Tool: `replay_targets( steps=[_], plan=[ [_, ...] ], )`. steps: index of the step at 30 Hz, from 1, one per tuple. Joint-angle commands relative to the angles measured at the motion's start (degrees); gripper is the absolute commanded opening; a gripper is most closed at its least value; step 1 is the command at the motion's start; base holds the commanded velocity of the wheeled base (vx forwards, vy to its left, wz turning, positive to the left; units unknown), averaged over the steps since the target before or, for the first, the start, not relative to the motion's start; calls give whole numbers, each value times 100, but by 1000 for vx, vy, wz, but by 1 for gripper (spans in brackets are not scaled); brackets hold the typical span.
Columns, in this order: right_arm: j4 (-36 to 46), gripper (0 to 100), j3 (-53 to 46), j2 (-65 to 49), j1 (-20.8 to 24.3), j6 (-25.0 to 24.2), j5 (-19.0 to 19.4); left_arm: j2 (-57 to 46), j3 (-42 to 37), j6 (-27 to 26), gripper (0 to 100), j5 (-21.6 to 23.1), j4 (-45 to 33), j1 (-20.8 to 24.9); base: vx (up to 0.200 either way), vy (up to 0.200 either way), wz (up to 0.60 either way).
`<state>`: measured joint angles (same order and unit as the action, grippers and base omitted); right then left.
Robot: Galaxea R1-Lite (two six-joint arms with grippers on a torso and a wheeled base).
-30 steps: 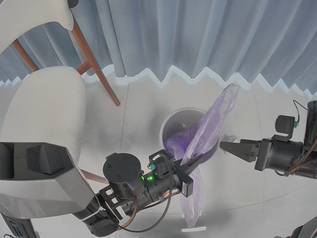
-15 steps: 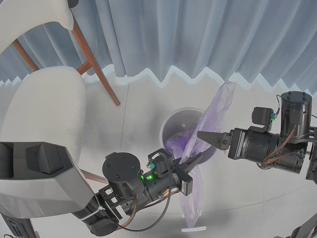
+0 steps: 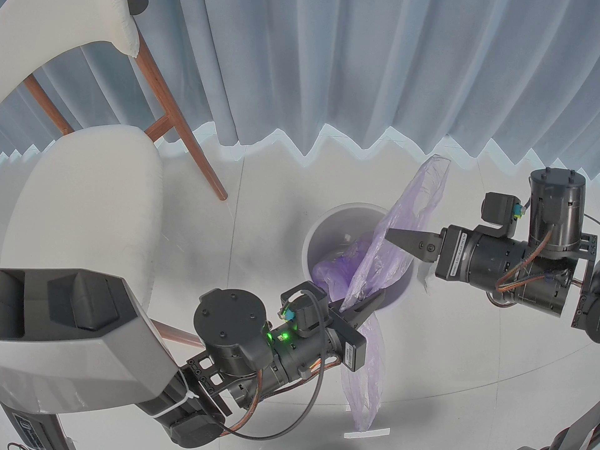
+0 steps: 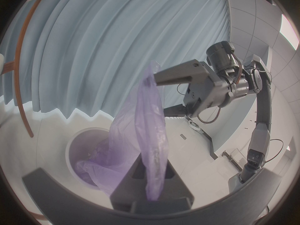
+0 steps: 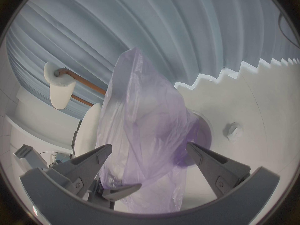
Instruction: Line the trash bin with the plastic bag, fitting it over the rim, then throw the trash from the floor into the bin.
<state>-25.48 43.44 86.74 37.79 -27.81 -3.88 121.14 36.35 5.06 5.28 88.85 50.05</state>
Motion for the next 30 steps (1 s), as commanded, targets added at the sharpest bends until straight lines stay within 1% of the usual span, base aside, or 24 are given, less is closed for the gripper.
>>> replay_targets(
  steps=[1, 3, 5, 8, 9, 11, 17, 21, 24, 27, 30],
  plan=[
    [8, 100, 288, 353, -17, -23, -8, -20, 3, -5, 0, -1, 1, -22, 0, 0, 0],
    [-27, 100, 367, 537, -17, -23, -61, -29, 3, -5, 0, -1, 1, -13, 0, 0, 0],
    [-36, 100, 394, 634, -17, -23, -254, -46, 3, -5, 0, -1, 1, -4, 0, 0, 0],
    [-45, 100, 341, 652, -17, -49, -315, -46, 21, 4, 0, -53, 1, -57, 0, 0, 0],
    [-54, 0, 332, 643, -17, -67, -315, -46, 39, 4, 0, -97, 1, -57, 0, 0, 0],
    [-36, 0, 315, 625, -17, -137, -315, -29, 83, 4, 0, -159, 1, -57, 0, 0, 0],
    [-142, 0, 192, 590, -9, -181, -395, -38, 74, 4, 0, -159, 1, -31, 0, 0, 0],
    [-581, 0, -10, 362, 9, -392, -509, 6, 74, 4, 0, -159, 1, -57, 0, 0, 0],
    [-730, 0, -186, 300, 53, -419, -509, 24, 74, 13, 0, -150, 1, -48, 0, 0, 0],
    [-1205, 0, -476, 309, 53, -427, -518, 41, 197, 65, 0, -159, 1, -48, 0, 0, 0],
    [-1935, 0, -643, 335, -9, -419, -500, -20, 390, 136, 0, -159, 1, -233, 0, 0, 0]
  ],
)
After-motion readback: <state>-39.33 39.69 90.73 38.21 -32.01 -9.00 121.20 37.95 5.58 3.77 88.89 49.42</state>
